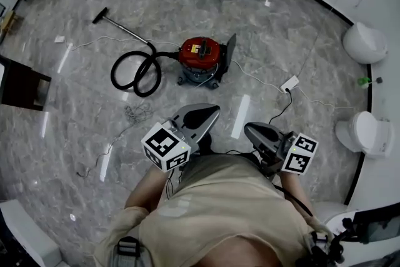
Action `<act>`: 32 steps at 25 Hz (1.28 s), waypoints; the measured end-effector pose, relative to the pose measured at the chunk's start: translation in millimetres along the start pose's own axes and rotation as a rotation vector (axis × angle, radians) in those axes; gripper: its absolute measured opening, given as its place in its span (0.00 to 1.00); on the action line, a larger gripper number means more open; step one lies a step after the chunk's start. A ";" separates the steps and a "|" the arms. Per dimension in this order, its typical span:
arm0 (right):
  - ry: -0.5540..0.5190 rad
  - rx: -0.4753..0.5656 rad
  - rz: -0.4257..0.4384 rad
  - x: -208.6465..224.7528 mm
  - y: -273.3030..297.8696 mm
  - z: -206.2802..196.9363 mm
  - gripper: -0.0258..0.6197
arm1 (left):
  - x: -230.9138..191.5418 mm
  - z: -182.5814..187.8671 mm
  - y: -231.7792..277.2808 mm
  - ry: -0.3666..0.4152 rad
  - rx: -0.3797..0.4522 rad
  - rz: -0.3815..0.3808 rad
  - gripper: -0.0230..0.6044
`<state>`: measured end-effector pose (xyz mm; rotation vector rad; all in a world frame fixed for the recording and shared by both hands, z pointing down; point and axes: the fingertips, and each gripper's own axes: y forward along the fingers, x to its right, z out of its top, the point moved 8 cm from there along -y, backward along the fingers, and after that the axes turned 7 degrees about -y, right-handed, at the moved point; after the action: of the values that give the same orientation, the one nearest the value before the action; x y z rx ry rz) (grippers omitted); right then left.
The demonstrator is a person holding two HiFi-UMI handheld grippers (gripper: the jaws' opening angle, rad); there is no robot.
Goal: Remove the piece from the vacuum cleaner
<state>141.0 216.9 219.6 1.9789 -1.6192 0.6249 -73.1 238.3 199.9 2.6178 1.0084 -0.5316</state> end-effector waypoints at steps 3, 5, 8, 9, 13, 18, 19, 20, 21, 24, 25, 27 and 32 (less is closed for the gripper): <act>0.001 -0.024 0.017 6.1 26.2 5.5 0.04 | -21.4 2.8 -10.7 0.011 -0.003 0.024 0.03; 0.001 -0.026 0.016 8.7 37.8 10.4 0.04 | -29.2 4.6 -20.2 0.011 0.008 0.052 0.03; 0.001 -0.052 0.034 9.6 53.8 17.2 0.04 | -35.4 7.6 -34.4 0.004 0.030 0.102 0.03; 0.002 -0.072 0.050 9.6 60.4 18.6 0.04 | -37.9 8.4 -37.6 0.002 0.035 0.119 0.03; 0.004 -0.110 0.077 18.0 75.0 24.4 0.04 | -48.8 7.7 -39.8 -0.012 0.041 0.157 0.03; 0.050 -0.120 0.054 44.7 68.0 27.8 0.04 | -56.1 9.2 -17.2 -0.011 0.010 0.167 0.03; 0.060 -0.126 0.029 53.2 64.9 29.0 0.04 | -56.0 11.4 -8.0 -0.011 0.001 0.156 0.03; 0.072 -0.131 -0.001 64.3 61.6 30.6 0.04 | -55.6 14.6 3.2 -0.008 -0.006 0.144 0.03; 0.089 -0.132 -0.025 77.0 58.9 33.2 0.04 | -55.2 18.7 15.5 -0.003 -0.009 0.135 0.03; 0.163 -0.113 -0.019 113.6 53.8 47.5 0.04 | -55.9 31.4 51.0 0.012 -0.022 0.149 0.03; 0.175 -0.112 -0.005 123.3 51.6 54.7 0.04 | -57.3 34.8 62.5 0.010 -0.032 0.160 0.03; 0.168 -0.118 0.012 140.6 42.6 69.8 0.04 | -60.3 40.6 87.7 0.012 -0.059 0.169 0.03; 0.237 -0.100 -0.003 202.4 18.5 86.0 0.04 | -67.5 53.4 145.3 0.075 -0.137 0.222 0.03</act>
<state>163.3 6.9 283.7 1.7624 -1.4742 0.7334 -32.2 74.5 200.4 2.5983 0.7333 -0.3031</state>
